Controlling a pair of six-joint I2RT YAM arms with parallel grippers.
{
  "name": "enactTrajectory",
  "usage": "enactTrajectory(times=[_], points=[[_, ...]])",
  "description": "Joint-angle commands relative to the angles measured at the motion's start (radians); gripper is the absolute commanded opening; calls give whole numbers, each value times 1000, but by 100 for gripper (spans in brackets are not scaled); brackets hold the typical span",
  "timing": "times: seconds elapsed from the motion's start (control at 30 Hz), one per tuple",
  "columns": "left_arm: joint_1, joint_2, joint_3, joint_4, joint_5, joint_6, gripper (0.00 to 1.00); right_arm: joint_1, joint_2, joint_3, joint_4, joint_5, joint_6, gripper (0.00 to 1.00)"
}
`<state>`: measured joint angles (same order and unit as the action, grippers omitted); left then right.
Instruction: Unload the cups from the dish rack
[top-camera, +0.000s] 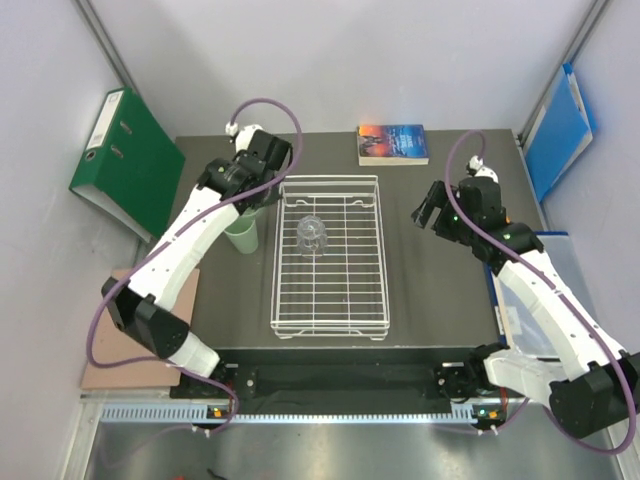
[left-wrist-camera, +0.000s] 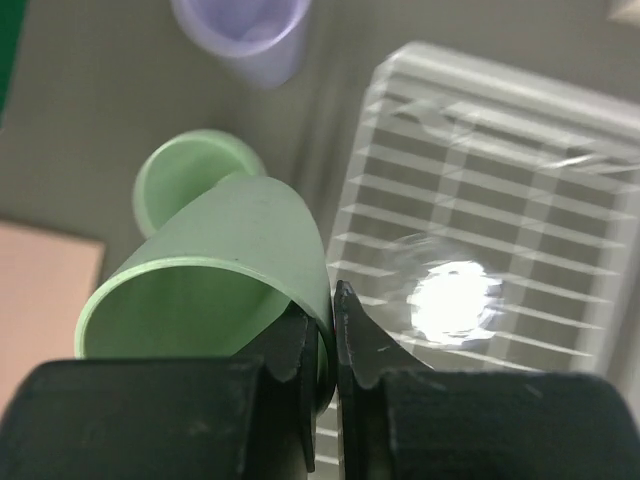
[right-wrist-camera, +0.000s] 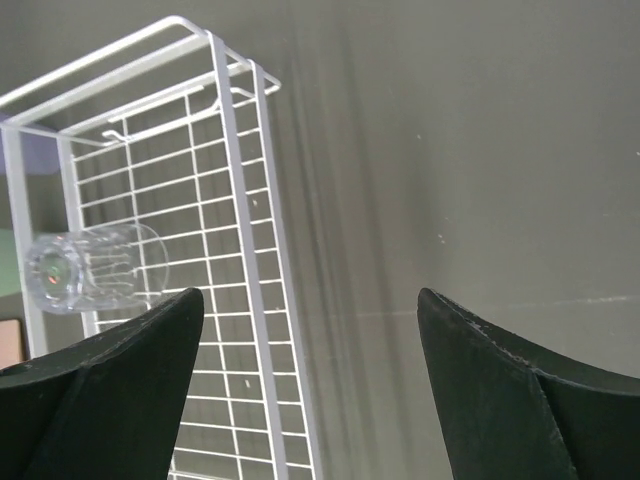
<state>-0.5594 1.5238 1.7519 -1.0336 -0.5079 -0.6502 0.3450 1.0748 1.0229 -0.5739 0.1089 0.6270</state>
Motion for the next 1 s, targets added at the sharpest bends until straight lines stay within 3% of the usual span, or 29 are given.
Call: enactTrajectory(times=[0.0, 0.23, 0.97], points=[[84, -20, -92, -105, -44, 44, 0, 17, -6, 5, -9, 28, -44, 86], [216, -5, -101, -63, 15, 136, 0, 20, -13, -26, 14, 9, -56, 86], [234, 101, -158, 79, 184, 130, 0, 25, -12, -78, 25, -28, -43, 86]])
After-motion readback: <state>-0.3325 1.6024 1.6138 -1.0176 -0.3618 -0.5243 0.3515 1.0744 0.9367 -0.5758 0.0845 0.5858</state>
